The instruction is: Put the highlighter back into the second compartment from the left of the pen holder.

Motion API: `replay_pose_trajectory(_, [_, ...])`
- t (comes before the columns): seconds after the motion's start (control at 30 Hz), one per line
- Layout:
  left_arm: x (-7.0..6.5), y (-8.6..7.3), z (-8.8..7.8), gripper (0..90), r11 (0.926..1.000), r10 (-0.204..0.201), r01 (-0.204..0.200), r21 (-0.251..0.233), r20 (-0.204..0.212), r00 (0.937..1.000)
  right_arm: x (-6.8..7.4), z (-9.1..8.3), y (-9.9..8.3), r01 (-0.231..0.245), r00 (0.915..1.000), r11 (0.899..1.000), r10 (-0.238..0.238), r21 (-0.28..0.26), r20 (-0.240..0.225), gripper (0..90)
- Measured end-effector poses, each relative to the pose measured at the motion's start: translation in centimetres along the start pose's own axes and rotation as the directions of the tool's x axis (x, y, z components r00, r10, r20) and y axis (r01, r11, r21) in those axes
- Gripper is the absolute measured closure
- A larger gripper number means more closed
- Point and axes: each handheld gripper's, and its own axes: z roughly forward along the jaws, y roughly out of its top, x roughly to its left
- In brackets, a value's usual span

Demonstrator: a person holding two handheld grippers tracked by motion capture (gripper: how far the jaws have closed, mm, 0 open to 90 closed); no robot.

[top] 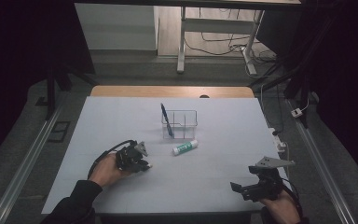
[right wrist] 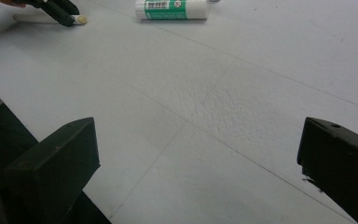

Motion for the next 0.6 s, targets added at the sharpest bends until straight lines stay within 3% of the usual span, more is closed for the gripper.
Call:
replay_pose_trajectory(0.17, [0.2,-0.1,-0.3,78.1,0.9988,-0.044,0.045,-0.020,0.017,0.9989,0.0,0.0,0.0,0.001,1.0000,1.000,-0.001,-0.005,-0.001,0.0])
replay_pose_trajectory(0.33, [0.5,0.0,-1.2,78.1,0.9906,-0.090,0.093,-0.101,0.037,0.9953,0.0,-0.1,0.0,0.005,1.0000,1.000,-0.005,-0.011,0.002,0.0])
replay_pose_trajectory(0.43, [0.7,0.0,-2.0,78.1,0.9815,-0.116,0.122,-0.148,0.045,0.9922,0.0,-0.2,-0.1,0.009,0.9999,1.000,-0.009,-0.008,0.007,0.0])
replay_pose_trajectory(0.6, [0.8,0.3,-3.3,78.1,0.9591,-0.148,0.153,-0.238,0.041,0.9882,-0.1,-0.3,-0.1,0.012,0.9998,1.000,-0.012,-0.009,0.019,0.0])
